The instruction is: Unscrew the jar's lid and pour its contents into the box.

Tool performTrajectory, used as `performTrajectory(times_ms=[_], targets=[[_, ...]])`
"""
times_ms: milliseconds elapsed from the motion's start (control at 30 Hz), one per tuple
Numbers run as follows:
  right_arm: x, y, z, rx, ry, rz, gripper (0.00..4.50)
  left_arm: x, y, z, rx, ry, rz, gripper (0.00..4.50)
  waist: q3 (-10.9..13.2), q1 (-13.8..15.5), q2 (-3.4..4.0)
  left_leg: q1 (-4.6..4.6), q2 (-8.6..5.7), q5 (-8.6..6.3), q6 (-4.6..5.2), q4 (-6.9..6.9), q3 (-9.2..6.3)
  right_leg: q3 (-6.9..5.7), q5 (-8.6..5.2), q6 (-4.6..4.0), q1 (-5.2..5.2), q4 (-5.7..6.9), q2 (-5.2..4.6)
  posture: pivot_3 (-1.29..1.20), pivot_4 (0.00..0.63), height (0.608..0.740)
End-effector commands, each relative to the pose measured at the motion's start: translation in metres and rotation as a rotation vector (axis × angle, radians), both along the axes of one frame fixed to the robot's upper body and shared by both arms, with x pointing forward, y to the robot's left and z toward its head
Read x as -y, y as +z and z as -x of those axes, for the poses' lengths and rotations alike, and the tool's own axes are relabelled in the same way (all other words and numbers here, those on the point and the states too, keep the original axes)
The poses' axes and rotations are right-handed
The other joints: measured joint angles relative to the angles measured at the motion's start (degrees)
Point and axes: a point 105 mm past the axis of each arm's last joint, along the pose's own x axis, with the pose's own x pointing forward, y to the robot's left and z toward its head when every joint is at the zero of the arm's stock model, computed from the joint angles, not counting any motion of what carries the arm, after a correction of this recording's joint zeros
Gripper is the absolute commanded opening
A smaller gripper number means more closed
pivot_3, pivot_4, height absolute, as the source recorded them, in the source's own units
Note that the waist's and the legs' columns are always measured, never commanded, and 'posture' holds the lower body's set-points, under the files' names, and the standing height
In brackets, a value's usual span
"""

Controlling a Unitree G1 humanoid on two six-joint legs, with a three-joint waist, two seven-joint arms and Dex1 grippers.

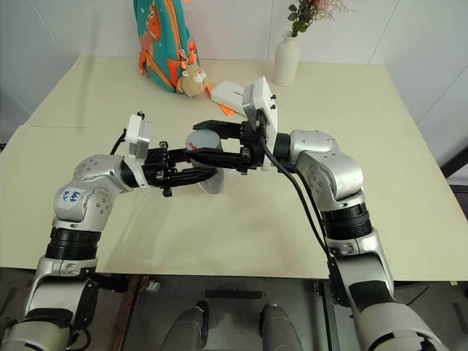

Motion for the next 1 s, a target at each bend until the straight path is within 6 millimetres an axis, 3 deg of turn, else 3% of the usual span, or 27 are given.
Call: performTrajectory(times_ms=[33, 233, 433, 733, 1000], targets=[[-0.008, 0.015, 0.015, 0.061, 0.109, -0.004, 2.63, 0.005, 0.011, 0.003, 0.022, -0.051, 0.008, 1.89, 0.0, 0.1, 0.0, 0.0, 0.0, -0.01, 0.0, 0.0, 0.0, 0.0, 0.0, 0.0, 0.0, 0.0, 0.0, 0.0, 0.15, 0.74], [-0.005, 0.02, 0.011, 0.064, 0.083, -0.029, 2.63, 0.008, 0.014, 0.004, 0.04, -0.055, 0.034, 1.89, 0.0, 0.2, 0.01, -0.01, 0.0, -0.01, 0.0, 0.02, 0.0, 0.0, -0.01, 0.0, 0.0, 0.01, 0.0, 0.0, 0.15, 0.74], [-0.003, 0.022, 0.006, 0.03, 0.041, -0.067, 4.47, 0.007, 0.015, 0.005, 0.051, -0.042, 0.046, 1.89, 0.0, 0.3, 0.01, -0.01, 0.0, -0.01, 0.0, 0.03, 0.0, 0.0, -0.01, 0.0, 0.0, 0.04, 0.0, 0.0, 0.15, 0.74], [0.004, 0.029, 0.005, 0.072, -0.009, -0.117, 4.47, -0.002, 0.009, 0.006, 0.038, 0.013, 0.039, 1.89, 0.0, 0.3, 0.01, -0.01, 0.0, -0.02, -0.01, 0.04, 0.0, 0.0, -0.01, 0.0, -0.01, 0.05, 0.0, 0.0, 0.15, 0.74], [-0.014, 0.021, 0.007, 0.081, -0.052, -0.086, 4.47, -0.002, 0.003, -0.003, 0.018, 0.081, -0.008, 1.89, 0.0, 0.3, 0.01, -0.01, 0.01, -0.02, -0.01, 0.05, 0.0, 0.0, -0.01, 0.0, -0.01, 0.05, 0.0, 0.0, 0.15, 0.74]])
